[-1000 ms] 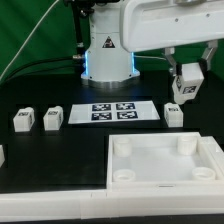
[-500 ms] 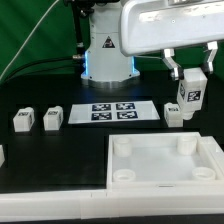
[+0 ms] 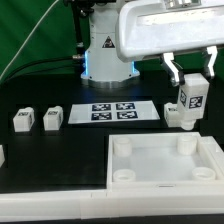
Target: Assemble one leg
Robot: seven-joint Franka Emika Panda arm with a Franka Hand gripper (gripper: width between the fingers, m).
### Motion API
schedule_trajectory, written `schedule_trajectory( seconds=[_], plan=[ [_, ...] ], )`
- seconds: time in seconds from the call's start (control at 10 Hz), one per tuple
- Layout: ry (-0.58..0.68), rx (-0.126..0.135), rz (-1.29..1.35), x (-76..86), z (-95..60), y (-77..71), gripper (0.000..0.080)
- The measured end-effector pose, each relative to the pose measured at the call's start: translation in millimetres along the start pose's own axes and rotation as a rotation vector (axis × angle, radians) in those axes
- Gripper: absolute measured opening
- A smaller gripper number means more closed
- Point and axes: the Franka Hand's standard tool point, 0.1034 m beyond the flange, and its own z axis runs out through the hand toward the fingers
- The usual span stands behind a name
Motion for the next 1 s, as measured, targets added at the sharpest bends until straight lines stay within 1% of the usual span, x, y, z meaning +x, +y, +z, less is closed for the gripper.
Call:
schedule_trajectory(
  seconds=[0.1,0.2,0.3,0.6,0.8,1.0],
  plan=[
    [0.004,0.003,-0.013,5.9,7.6,0.0,0.0292],
    [0.008,0.006,-0.03,10.4,18.4,0.1,0.0292],
    [0.029,0.004,-0.059,12.0,23.1,1.0,0.0292],
    [0.074,-0.002,-0.059,12.0,23.5,2.3,0.0292],
    [0.071,-0.002,-0.059,11.8,24.2,2.3,0.0292],
    [0.066,-0.001,-0.058,23.1,24.6,5.0,0.0292]
  ],
)
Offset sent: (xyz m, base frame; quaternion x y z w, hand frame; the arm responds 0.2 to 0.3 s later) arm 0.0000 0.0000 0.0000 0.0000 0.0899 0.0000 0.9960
